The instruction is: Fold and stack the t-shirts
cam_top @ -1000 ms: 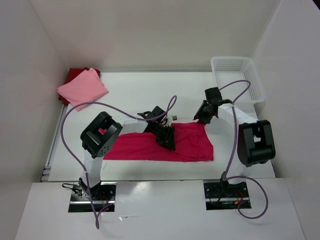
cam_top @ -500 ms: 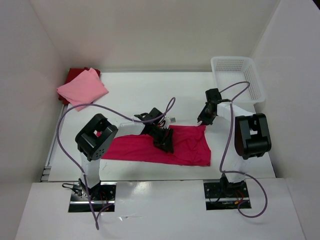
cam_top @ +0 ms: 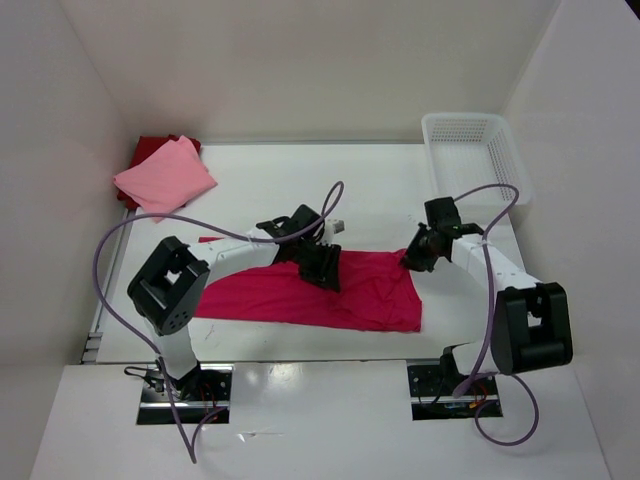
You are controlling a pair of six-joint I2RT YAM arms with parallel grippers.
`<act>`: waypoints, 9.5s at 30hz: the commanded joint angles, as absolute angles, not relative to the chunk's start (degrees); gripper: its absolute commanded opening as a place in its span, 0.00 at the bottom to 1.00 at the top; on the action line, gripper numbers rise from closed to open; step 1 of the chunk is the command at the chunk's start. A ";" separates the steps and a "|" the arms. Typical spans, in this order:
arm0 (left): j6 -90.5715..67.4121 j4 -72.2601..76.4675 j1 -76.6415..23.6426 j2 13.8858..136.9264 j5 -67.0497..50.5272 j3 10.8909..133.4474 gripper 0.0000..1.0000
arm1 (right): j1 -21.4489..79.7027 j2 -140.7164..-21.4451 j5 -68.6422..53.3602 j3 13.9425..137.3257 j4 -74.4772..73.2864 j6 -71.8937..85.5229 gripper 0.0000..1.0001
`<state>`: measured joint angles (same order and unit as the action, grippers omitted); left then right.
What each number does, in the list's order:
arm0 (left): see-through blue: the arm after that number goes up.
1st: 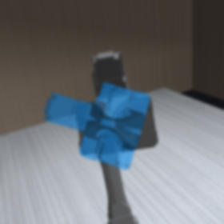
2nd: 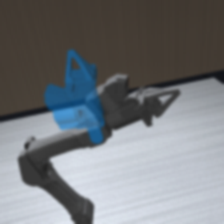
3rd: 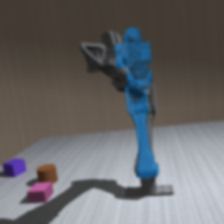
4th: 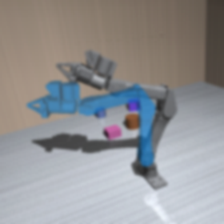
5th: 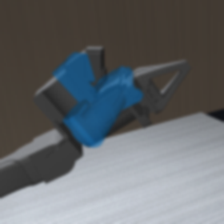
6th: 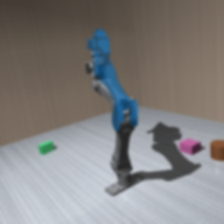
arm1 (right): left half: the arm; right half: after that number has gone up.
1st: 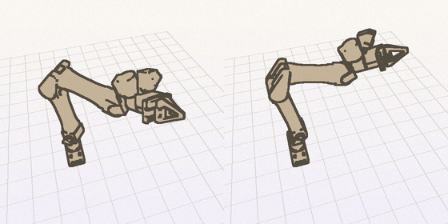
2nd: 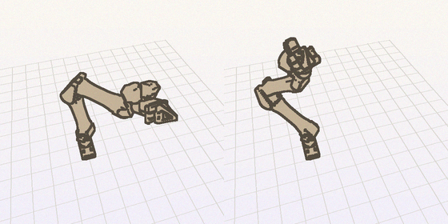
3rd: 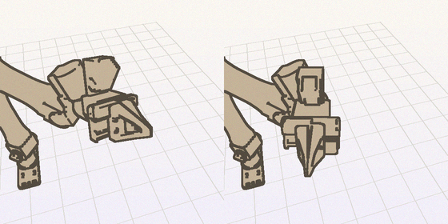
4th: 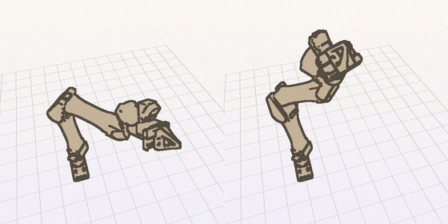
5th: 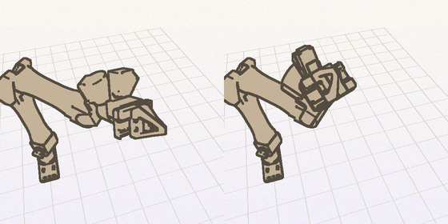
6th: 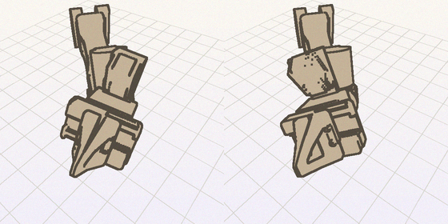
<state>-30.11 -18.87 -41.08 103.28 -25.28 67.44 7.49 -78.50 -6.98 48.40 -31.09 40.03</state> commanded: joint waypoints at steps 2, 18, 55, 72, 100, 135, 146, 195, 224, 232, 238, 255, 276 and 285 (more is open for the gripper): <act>-27.69 -20.13 -41.83 99.23 -20.13 65.39 0.57 | 7.65 -78.66 -9.32 46.93 -31.30 40.96 0.33; -26.63 -19.34 -48.78 106.35 -13.62 69.61 0.57 | 7.65 -86.13 -9.40 50.10 -25.58 41.48 0.33; -29.97 -16.96 -48.78 99.32 -18.90 61.35 0.71 | 6.59 -91.16 -4.92 53.44 -25.39 39.90 0.48; -32.34 -16.62 -29.83 98.78 -17.91 66.36 0.53 | 7.55 -79.00 -11.15 52.03 -31.57 38.32 0.13; -42.98 -8.26 -2.45 92.03 -28.04 53.78 0.56 | 6.76 -79.55 -12.57 51.85 -30.40 43.34 0.29; -37.35 -16.34 -11.87 82.80 -23.82 60.12 0.32 | 20.03 -150.88 -14.68 154.46 -42.25 39.55 0.08; -36.48 -18.19 -9.77 81.65 -21.18 59.15 0.40 | 27.41 -126.31 -13.80 136.92 -49.56 29.79 0.47; -32.70 -26.89 -13.70 82.62 -19.95 48.88 0.48 | 24.52 -93.44 -17.83 53.72 -24.70 36.28 0.68; -45.70 -23.20 -35.68 88.15 -33.66 36.91 0.53 | 34.63 -69.69 -12.83 28.22 -33.40 61.44 0.39; -44.56 -24.26 -35.68 88.68 -32.96 38.67 0.25 | 34.63 -72.07 -15.38 27.16 -28.56 60.91 0.23; -44.03 -26.45 -35.68 85.88 -32.96 38.15 0.12 | 34.63 -71.64 -18.63 28.73 -30.48 59.06 0.00; -35.70 -36.74 -18.83 85.33 -25.68 60.27 0.06 | 20.75 -80.82 -15.74 56.14 -33.68 42.90 0.00; -34.98 -22.15 -12.57 115.83 -16.70 86.48 0.08 | 12.30 -120.14 -14.06 92.97 -29.18 31.90 0.00; -38.40 -16.00 -11.26 112.69 -16.70 87.19 0.46 | 12.30 -117.09 -14.06 95.10 -29.18 31.38 0.35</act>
<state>-36.60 -20.27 -12.40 116.38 -17.28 86.06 12.69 -121.21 -14.31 92.77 -30.22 32.91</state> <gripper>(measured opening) 0.444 0.328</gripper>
